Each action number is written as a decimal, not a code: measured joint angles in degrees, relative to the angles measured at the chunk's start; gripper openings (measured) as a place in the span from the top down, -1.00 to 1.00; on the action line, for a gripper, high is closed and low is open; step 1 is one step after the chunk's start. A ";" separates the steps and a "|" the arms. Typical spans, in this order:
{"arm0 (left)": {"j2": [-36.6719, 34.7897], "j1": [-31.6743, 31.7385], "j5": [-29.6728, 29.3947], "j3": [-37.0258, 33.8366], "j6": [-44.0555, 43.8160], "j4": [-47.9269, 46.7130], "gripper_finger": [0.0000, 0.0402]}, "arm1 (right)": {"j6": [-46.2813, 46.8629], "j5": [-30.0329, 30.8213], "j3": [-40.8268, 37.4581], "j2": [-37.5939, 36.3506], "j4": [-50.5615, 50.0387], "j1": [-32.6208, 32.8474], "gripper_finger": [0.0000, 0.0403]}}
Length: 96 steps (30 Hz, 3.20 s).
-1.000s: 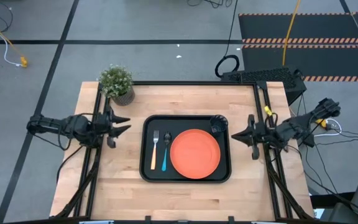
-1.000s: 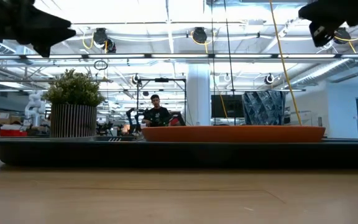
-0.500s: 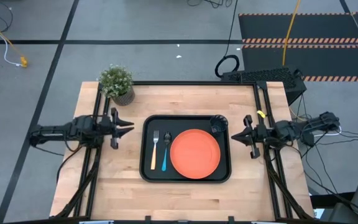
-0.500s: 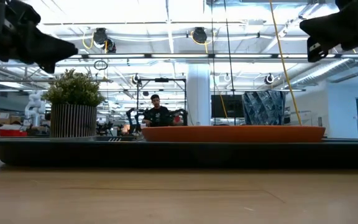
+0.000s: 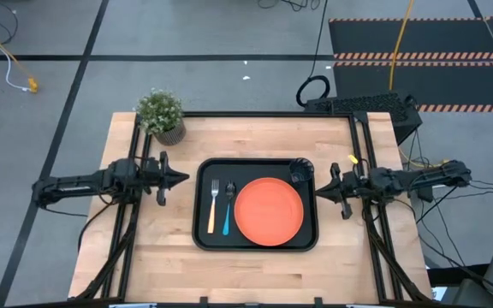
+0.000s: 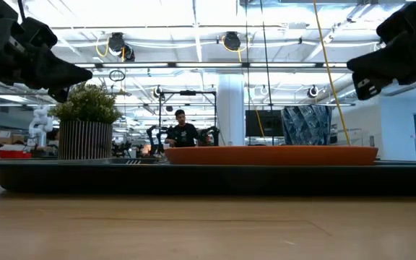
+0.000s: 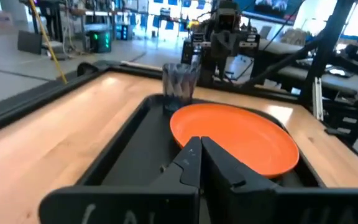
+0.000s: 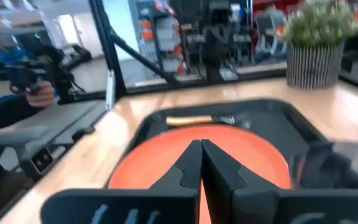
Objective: Pick and place plate/cup/fork/spoon on tray
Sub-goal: Return to Home Position
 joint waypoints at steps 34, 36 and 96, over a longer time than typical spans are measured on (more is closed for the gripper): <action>1.91 -1.88 1.77 0.04 7.68 2.64 0.99 | 1.75 -0.16 -0.28 -1.58 2.08 0.26 1.00; 1.91 -1.88 1.77 0.04 7.49 3.30 0.98 | 1.76 -0.20 -0.31 -1.58 2.08 0.26 1.00; 1.93 -1.84 1.62 0.04 7.38 4.24 0.92 | 3.24 -0.07 -0.31 -1.58 2.10 0.27 1.00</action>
